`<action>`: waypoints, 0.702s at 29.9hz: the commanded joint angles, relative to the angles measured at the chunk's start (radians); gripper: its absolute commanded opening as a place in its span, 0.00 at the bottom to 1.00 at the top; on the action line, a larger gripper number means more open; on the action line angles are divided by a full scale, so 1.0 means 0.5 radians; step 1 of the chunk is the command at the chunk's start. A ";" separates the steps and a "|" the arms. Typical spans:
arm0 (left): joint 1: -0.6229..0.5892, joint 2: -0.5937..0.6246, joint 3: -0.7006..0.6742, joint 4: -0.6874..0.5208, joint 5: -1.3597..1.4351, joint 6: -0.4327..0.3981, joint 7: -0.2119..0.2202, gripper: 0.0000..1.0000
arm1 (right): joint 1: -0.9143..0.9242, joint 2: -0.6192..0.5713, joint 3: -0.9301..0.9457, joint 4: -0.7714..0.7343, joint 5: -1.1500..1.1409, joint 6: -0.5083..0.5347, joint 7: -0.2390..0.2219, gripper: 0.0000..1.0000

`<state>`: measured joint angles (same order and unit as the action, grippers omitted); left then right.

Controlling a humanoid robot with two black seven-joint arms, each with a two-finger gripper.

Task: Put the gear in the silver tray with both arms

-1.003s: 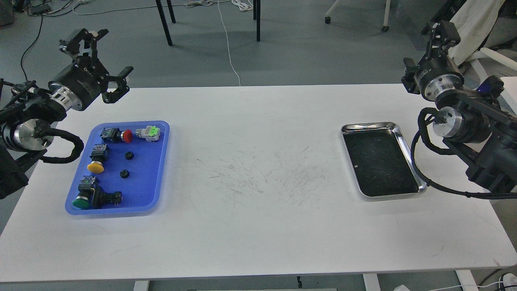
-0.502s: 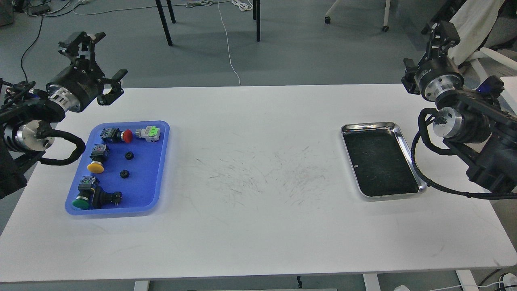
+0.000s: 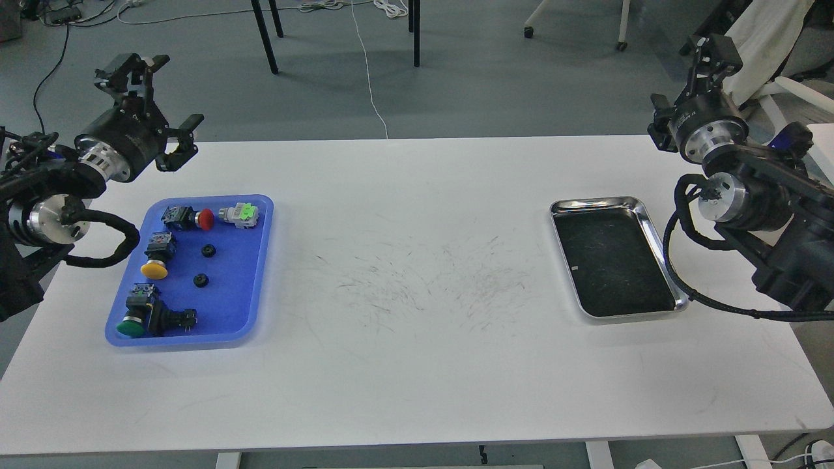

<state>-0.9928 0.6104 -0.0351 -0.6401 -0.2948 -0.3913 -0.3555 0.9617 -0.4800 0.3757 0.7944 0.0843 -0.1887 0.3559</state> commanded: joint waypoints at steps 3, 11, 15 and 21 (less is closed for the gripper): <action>0.013 0.003 0.006 0.007 0.013 0.013 -0.007 0.98 | -0.003 0.003 0.000 0.000 0.000 0.000 0.003 0.99; 0.001 0.003 0.003 0.004 0.010 0.031 -0.004 0.98 | -0.009 0.003 0.003 0.000 0.000 -0.003 0.000 0.99; 0.007 0.000 0.006 -0.008 0.016 0.126 -0.007 0.98 | -0.009 0.003 0.003 0.000 0.000 -0.003 0.000 0.99; 0.010 0.000 0.006 -0.024 0.037 0.132 -0.028 0.98 | -0.009 0.006 0.003 0.000 0.000 -0.003 0.000 0.99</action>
<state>-0.9875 0.6109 -0.0327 -0.6492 -0.2809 -0.3300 -0.3599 0.9571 -0.4783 0.3772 0.7946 0.0844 -0.1902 0.3559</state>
